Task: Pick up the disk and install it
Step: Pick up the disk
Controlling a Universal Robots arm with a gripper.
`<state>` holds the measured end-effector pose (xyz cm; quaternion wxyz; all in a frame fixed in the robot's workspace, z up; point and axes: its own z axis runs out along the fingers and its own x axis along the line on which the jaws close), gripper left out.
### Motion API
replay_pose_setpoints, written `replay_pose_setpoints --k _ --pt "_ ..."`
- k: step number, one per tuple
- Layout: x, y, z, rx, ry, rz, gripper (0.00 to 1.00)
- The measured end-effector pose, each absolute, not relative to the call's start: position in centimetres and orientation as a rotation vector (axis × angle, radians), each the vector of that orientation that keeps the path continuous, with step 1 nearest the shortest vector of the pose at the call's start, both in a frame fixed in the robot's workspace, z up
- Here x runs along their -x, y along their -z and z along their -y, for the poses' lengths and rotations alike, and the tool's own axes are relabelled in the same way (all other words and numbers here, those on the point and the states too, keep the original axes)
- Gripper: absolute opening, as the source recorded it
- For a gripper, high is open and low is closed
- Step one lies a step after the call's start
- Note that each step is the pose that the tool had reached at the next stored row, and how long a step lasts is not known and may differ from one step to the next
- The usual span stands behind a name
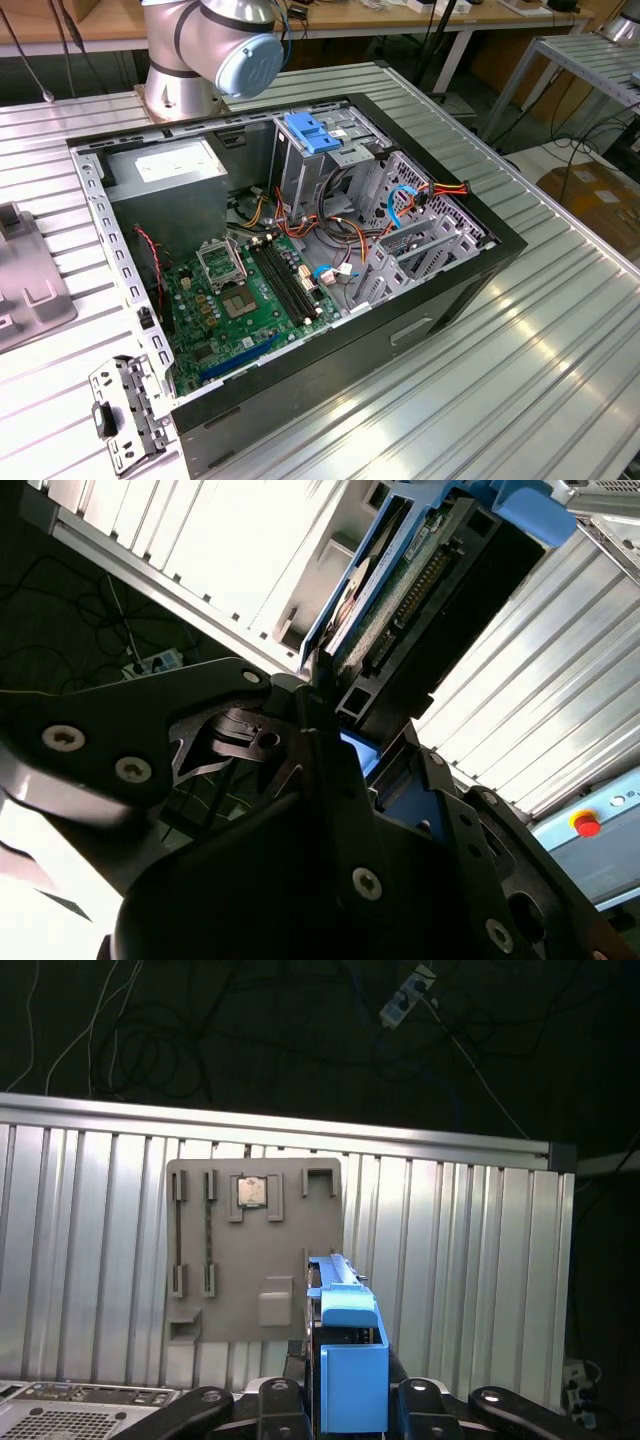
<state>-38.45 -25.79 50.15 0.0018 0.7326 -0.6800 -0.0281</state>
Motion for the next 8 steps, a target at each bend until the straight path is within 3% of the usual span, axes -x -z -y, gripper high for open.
replay_pose_setpoints --k 8 --pt "37.4 -50.14 25.8 -2.299 0.088 2.134 0.37"
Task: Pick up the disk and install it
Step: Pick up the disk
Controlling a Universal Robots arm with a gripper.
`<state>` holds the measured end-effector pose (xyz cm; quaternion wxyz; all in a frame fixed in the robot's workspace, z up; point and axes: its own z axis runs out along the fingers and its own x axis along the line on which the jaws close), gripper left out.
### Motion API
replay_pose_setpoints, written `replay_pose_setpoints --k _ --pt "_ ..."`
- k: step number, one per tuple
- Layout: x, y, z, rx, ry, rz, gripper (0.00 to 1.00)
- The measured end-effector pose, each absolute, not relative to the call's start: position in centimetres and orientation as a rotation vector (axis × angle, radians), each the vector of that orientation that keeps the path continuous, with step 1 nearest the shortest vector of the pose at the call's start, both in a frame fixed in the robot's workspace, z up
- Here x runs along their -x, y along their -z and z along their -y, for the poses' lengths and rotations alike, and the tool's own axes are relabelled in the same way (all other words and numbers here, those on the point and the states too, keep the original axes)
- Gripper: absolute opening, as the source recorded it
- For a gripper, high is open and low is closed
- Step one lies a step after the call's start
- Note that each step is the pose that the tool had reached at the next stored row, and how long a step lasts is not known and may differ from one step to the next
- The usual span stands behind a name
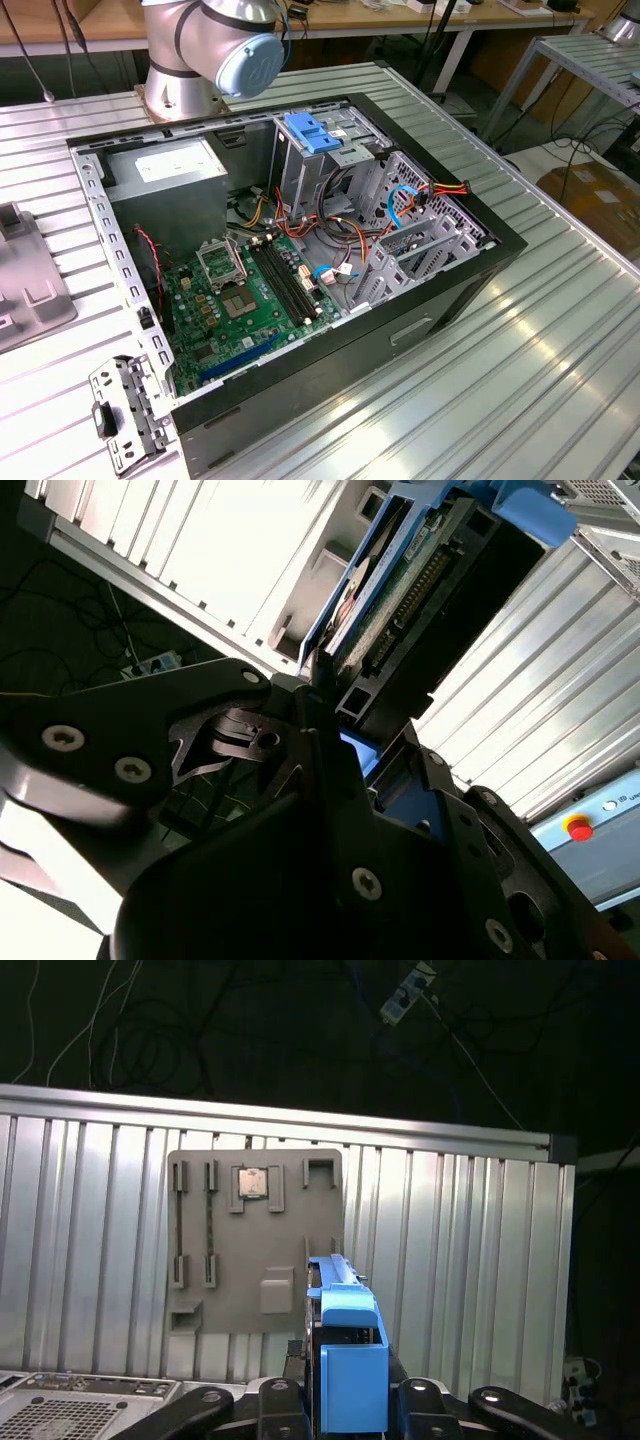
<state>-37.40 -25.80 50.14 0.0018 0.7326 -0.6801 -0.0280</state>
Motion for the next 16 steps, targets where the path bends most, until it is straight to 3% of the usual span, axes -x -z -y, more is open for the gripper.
replay_pose_setpoints --k 16 --pt "35.3 -50.1 25.8 -2.299 0.088 2.134 0.37"
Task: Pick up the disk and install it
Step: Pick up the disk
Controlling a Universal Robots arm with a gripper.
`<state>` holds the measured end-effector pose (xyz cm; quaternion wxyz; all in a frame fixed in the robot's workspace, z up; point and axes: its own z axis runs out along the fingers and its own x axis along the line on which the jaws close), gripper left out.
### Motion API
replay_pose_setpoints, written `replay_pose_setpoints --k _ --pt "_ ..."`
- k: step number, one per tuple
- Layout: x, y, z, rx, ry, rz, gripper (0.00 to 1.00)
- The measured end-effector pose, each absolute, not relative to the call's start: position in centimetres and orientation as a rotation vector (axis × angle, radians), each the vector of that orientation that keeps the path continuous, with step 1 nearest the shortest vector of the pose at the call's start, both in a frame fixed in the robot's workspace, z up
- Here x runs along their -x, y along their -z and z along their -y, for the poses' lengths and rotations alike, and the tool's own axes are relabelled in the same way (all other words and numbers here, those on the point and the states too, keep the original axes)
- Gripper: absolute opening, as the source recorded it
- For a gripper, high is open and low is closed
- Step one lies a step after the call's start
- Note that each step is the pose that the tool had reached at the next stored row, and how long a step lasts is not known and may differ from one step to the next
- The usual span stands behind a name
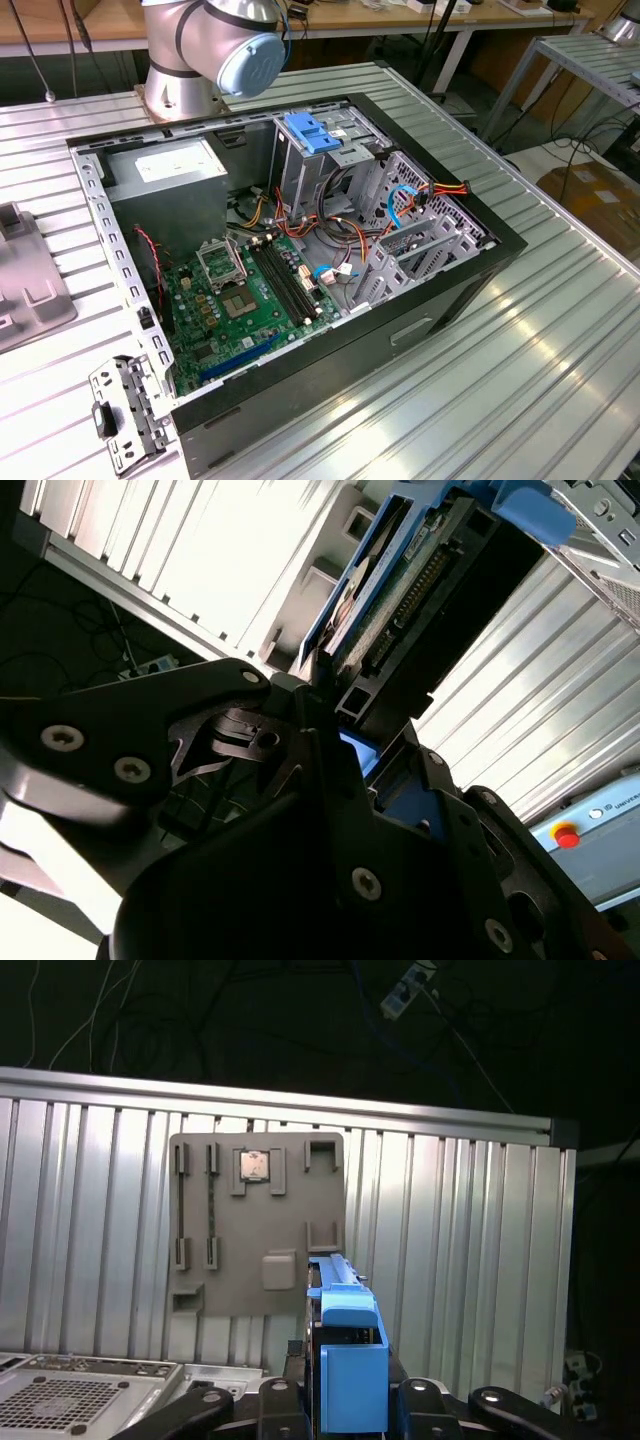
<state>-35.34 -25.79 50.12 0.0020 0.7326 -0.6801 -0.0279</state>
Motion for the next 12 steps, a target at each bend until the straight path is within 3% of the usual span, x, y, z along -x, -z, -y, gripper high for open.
replay_pose_setpoints --k 12 --pt "33.9 -50.1 25.8 -2.299 0.087 2.134 0.37"
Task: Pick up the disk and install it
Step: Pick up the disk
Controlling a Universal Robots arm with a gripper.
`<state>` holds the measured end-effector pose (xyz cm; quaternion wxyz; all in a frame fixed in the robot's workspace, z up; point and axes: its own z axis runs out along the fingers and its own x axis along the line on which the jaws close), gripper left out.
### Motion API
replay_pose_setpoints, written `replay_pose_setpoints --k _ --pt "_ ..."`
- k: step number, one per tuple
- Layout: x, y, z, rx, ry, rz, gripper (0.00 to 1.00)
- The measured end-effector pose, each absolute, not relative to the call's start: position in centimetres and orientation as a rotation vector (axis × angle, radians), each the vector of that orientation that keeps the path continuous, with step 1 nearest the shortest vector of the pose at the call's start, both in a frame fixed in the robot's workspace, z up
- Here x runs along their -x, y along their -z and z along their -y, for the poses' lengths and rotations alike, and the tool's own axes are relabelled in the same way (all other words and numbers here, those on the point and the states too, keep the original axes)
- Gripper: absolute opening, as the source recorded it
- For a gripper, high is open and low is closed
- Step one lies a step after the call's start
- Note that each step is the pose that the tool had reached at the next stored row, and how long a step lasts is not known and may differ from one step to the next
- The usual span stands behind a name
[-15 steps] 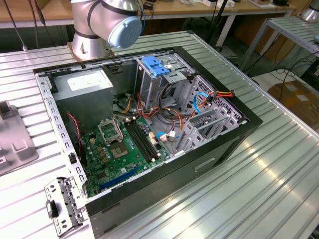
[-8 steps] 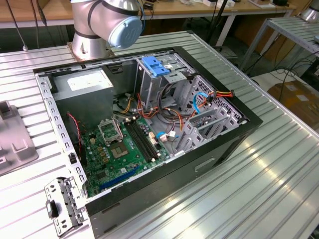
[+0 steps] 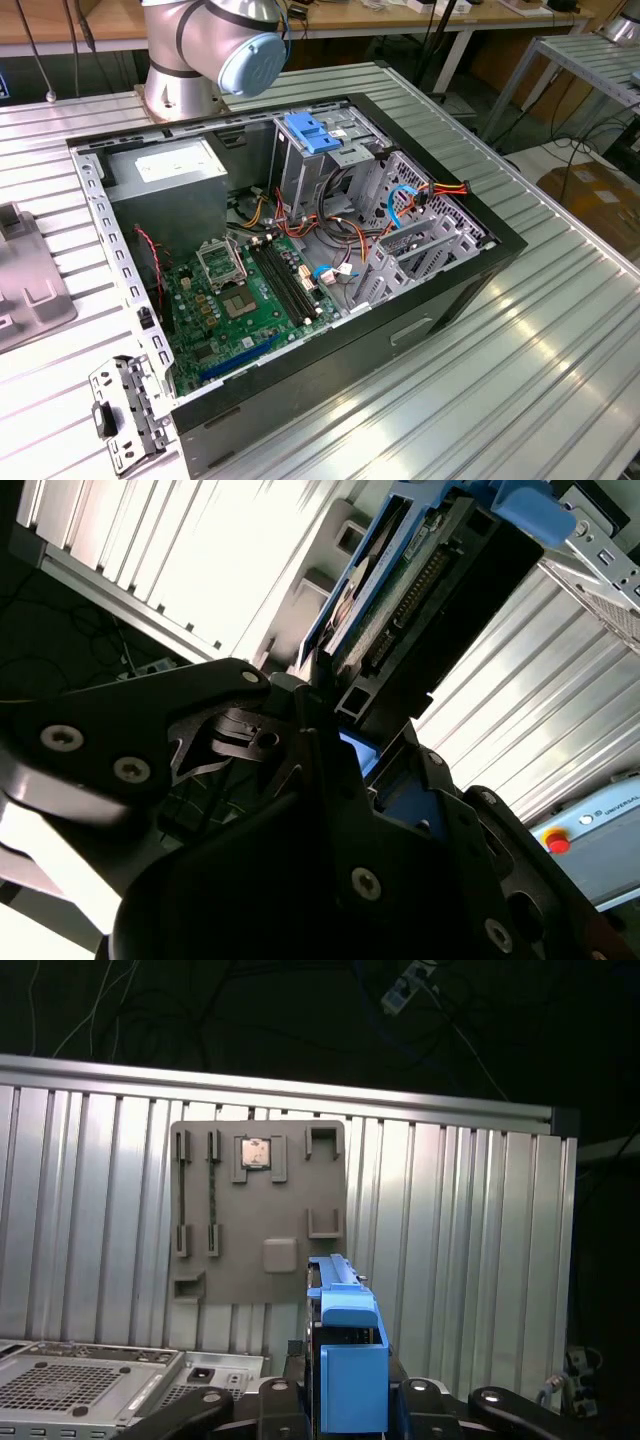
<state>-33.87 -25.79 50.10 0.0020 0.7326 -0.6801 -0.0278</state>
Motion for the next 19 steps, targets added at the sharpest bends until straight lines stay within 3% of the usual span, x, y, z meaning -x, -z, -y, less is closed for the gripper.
replay_pose_setpoints --k 19 --pt "31.5 -50.1 25.8 -2.298 0.086 2.133 0.37"
